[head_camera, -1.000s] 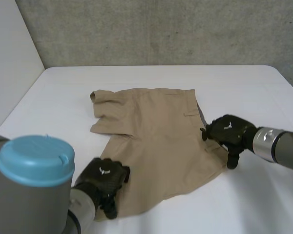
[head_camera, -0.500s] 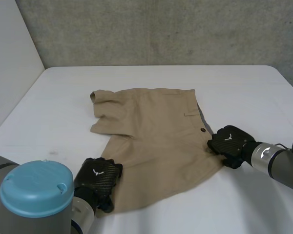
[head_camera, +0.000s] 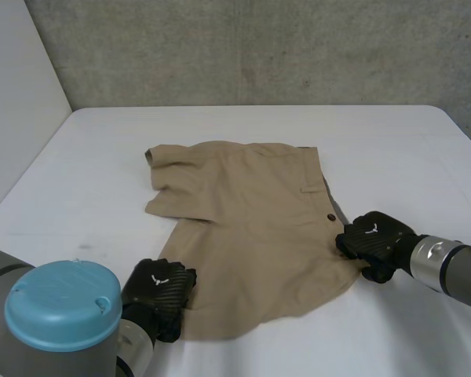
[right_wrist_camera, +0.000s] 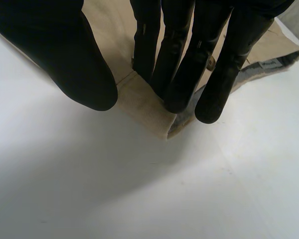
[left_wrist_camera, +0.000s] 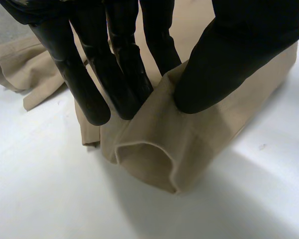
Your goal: Fold the shorts.
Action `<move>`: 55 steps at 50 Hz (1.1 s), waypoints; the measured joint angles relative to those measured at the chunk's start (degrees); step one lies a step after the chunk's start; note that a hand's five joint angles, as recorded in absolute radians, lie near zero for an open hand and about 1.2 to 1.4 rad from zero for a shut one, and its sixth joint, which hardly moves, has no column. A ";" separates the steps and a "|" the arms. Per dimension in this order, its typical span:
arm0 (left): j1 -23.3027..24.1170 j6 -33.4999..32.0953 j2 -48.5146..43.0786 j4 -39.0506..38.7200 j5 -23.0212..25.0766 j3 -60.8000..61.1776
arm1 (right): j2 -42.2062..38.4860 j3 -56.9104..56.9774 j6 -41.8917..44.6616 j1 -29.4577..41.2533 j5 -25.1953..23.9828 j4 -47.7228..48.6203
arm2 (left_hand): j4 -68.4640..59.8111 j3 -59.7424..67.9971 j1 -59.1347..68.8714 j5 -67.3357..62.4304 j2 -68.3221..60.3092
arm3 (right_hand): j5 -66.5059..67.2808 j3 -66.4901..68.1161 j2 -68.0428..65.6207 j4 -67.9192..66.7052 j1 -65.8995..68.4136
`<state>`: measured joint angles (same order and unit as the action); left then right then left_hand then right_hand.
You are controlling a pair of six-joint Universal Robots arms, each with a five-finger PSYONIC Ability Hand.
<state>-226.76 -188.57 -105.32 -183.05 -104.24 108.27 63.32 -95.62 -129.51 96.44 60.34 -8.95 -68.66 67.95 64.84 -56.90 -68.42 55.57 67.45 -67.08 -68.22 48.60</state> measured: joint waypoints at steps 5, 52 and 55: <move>-0.05 -0.27 2.08 0.43 0.19 0.02 | 3.42 -0.83 -0.03 -0.43 0.11 -5.17 | 0.00 0.00 0.00 0.00 0.00 | 0.00 0.00 0.00 0.00 0.00; -10.48 -25.47 -28.21 -18.57 6.23 -44.68 | -11.33 32.41 -8.21 12.06 24.29 2.57 | -0.23 0.37 0.00 0.00 -0.22 | 0.01 0.00 -0.02 -0.04 3.96; -10.89 -26.59 -33.86 -18.12 6.21 -51.73 | -15.94 37.42 -8.27 12.86 25.93 5.57 | -0.23 0.37 -0.03 0.00 -0.22 | 0.01 0.00 -0.02 -0.04 3.96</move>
<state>-237.64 -215.15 -139.18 -201.17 -98.03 56.54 47.38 -58.21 -137.79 109.30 86.28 -3.38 -68.90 68.32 64.81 -56.90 -68.64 55.58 67.46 -67.11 -68.26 52.56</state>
